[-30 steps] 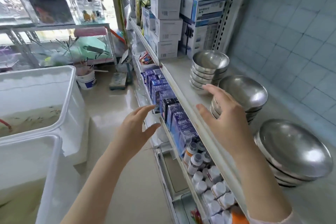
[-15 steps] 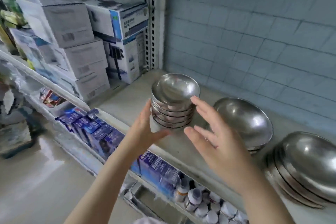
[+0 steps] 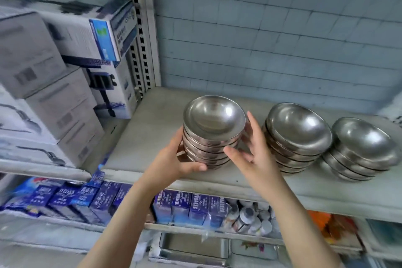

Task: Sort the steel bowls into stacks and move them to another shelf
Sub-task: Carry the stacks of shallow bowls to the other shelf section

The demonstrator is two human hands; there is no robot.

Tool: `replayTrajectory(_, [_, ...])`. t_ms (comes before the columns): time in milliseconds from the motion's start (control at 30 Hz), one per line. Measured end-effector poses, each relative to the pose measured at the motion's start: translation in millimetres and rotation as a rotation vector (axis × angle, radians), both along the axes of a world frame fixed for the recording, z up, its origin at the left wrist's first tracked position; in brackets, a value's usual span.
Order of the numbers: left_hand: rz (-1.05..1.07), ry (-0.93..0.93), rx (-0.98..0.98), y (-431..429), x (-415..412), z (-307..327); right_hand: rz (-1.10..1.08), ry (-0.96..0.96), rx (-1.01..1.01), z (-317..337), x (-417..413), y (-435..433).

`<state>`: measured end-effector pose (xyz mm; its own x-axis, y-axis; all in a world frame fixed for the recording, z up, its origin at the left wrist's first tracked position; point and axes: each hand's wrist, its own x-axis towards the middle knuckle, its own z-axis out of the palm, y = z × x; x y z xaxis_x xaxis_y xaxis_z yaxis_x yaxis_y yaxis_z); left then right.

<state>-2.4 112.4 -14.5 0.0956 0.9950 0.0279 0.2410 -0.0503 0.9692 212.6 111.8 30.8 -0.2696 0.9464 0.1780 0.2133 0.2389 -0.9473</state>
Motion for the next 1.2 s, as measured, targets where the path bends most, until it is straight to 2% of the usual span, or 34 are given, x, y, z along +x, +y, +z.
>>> replayTrajectory(233, [-0.078, -0.034, -0.013, 4, -7, -4, -0.067, 0.105, -0.006, -4, -9, 2])
replayTrajectory(567, [-0.06, -0.076, -0.005, 0, -4, 2, -0.107, 0.15, -0.03, 4, -12, -6])
replayTrajectory(733, [-0.044, -0.03, 0.089, -20, 5, 26, -0.117, 0.145, 0.011, 27, 0, -25])
replayTrajectory(967, [-0.043, 0.004, 0.163, -49, 48, 63, -0.165, 0.118, 0.106, 62, 44, -60])
replayTrajectory(1200, [-0.034, 0.02, 0.192, -88, 143, 78, -0.194, 0.144, 0.112, 81, 139, -105])
